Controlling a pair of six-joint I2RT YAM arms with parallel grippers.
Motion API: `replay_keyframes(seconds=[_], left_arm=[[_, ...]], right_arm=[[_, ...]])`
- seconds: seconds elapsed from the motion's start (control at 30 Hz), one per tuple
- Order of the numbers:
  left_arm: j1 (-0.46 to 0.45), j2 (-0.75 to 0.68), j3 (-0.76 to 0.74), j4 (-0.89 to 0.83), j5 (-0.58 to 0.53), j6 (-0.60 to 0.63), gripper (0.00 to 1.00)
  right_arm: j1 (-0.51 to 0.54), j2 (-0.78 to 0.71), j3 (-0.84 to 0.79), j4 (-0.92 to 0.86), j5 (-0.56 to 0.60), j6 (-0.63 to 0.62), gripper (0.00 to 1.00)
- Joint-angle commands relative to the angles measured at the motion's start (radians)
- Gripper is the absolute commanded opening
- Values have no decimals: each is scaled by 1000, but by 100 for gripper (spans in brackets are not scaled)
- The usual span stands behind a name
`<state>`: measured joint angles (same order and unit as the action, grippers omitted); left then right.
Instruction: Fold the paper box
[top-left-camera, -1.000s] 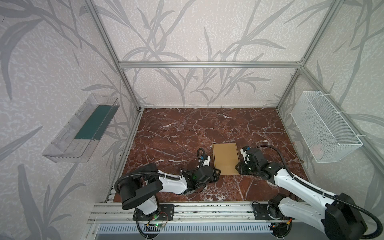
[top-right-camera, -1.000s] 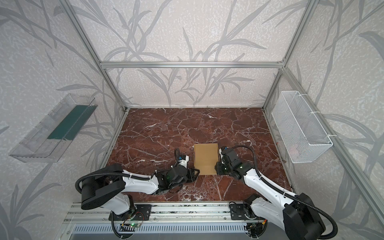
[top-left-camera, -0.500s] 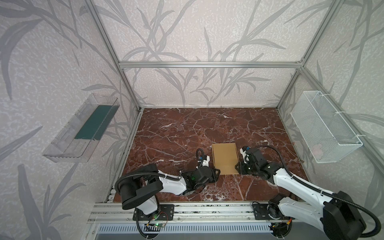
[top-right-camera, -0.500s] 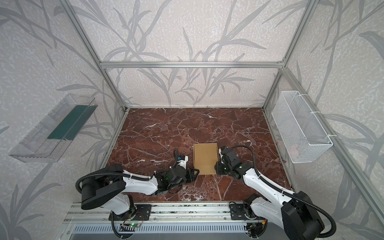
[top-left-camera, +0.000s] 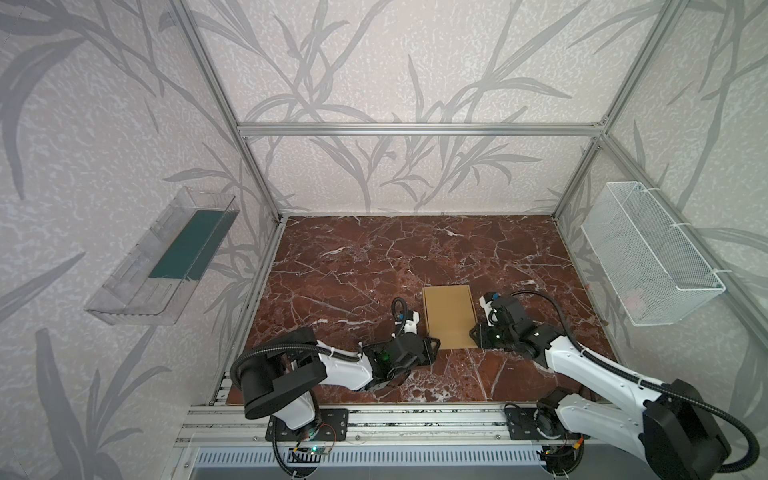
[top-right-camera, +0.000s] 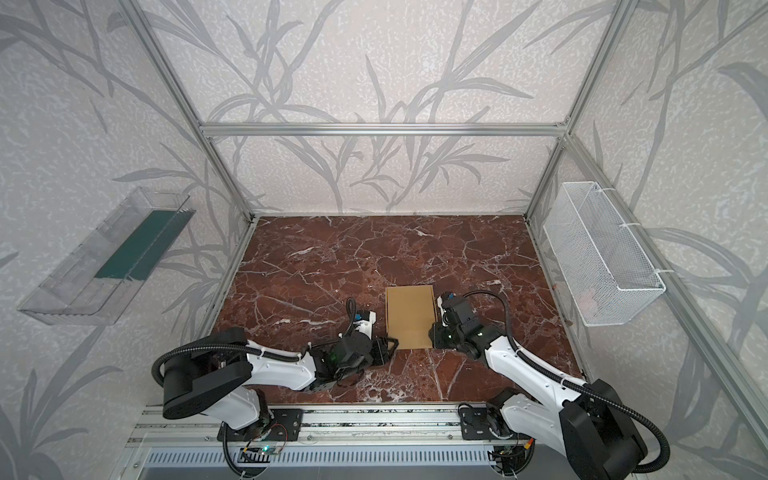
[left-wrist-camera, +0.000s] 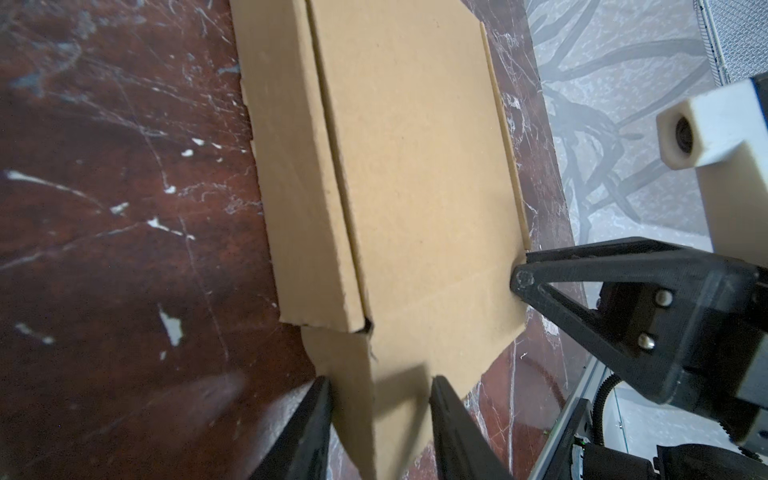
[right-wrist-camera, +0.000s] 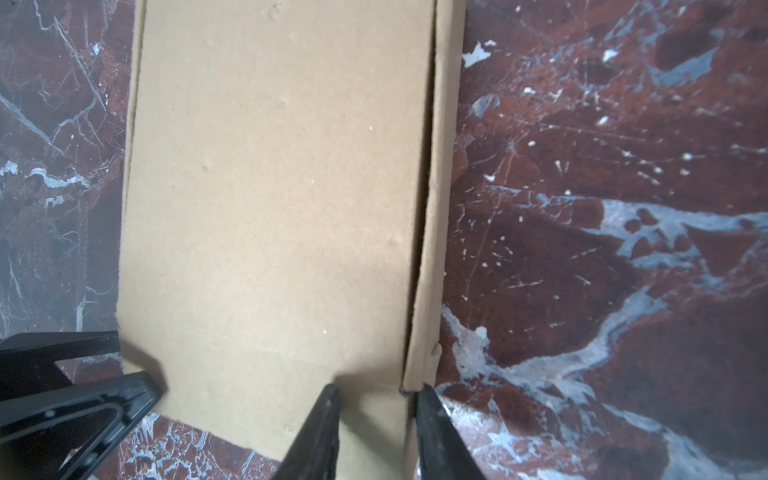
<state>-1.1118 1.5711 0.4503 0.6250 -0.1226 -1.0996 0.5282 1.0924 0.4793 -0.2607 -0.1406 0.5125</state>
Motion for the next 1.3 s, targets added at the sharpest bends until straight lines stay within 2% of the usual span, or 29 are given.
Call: replay_keyframes(seconds=[0.0, 0.5, 0.83, 1.27], left_arm=[[-3, 16, -13, 43, -17, 4, 41], [-3, 57, -38, 121, -29, 31, 40], [-3, 49, -40, 87, -64, 108, 41], [-13, 109, -78, 214, -81, 148, 40]], right_arm=[[-6, 17, -19, 26, -14, 6, 32], [-9, 20, -22, 48, -22, 7, 31], [-11, 30, -19, 53, -26, 6, 30], [-11, 34, -16, 51, -30, 4, 30]])
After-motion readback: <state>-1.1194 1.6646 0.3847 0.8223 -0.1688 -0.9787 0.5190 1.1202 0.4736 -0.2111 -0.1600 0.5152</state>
